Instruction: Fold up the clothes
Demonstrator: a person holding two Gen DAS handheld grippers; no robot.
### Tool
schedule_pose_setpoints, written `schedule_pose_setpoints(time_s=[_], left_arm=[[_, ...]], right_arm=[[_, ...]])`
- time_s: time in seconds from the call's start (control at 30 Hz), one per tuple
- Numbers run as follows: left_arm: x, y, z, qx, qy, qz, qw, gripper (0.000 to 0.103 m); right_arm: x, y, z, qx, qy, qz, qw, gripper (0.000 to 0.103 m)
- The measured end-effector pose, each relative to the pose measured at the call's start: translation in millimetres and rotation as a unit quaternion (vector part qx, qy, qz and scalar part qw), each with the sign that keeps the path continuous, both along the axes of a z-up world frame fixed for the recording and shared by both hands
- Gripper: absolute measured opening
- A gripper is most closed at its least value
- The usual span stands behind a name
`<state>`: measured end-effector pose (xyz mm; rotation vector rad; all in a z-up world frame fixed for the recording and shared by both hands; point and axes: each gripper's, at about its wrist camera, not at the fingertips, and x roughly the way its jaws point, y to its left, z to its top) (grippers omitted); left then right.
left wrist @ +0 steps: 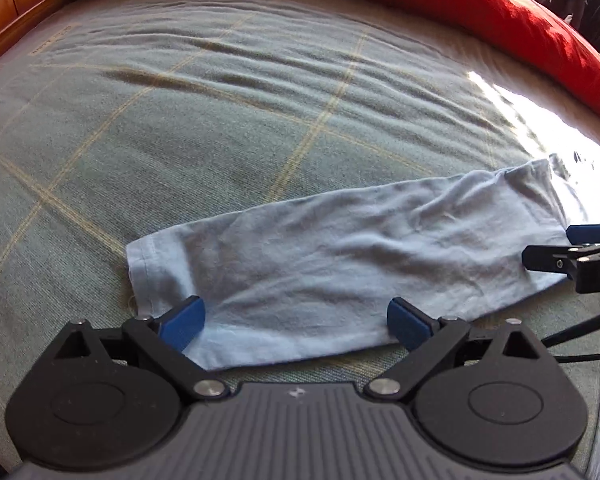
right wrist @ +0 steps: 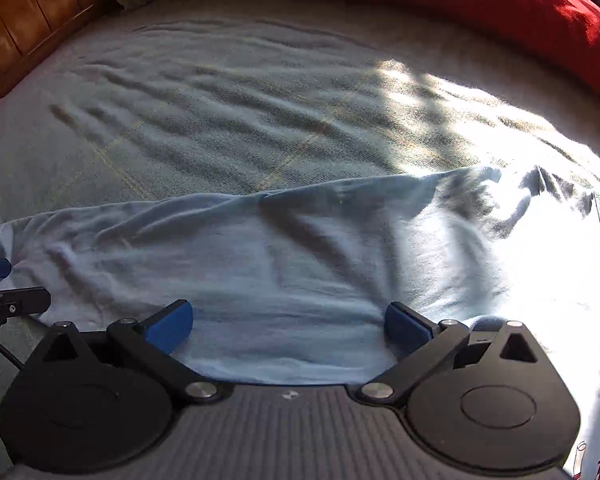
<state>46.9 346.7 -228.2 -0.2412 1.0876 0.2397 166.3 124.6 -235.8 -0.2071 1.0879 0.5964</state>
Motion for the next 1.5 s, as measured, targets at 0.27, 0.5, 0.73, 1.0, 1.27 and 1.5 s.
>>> schedule_pose_setpoints(time_s=[0.27,0.5,0.73,1.0,1.27,1.5], left_arm=[[-1.7,18.1,13.2,-0.001,-0.005,0.023,0.9997,0.097],[4.1,15.4,11.5,-0.015,-0.013,0.035,0.9992,0.097],[7.0,9.8,10.5,-0.003,-0.003,0.018,0.9998,0.097],[11.3,14.5,24.3,0.003,-0.018,0.022,0.9996,0.097],[34.4,-10.0,34.6,0.009,-0.048,-0.035,0.9982,0.097],[87.8,-34.5,46.3,0.010,-0.087,-0.120,0.9889,0.097]], right_arm=[[-20.9,-0.8,34.1,0.034,-0.030,0.014,0.999,0.103],[-2.3,-68.1,35.3,-0.017,-0.062,-0.114,0.991,0.103],[8.6,-26.2,6.4,0.018,-0.016,-0.038,0.999,0.103],[-20.5,-31.8,31.3,0.036,-0.016,0.008,0.999,0.103],[-11.6,-76.2,28.7,-0.009,-0.026,-0.060,0.998,0.103],[-20.5,-74.1,31.3,-0.018,-0.056,-0.041,0.997,0.103]])
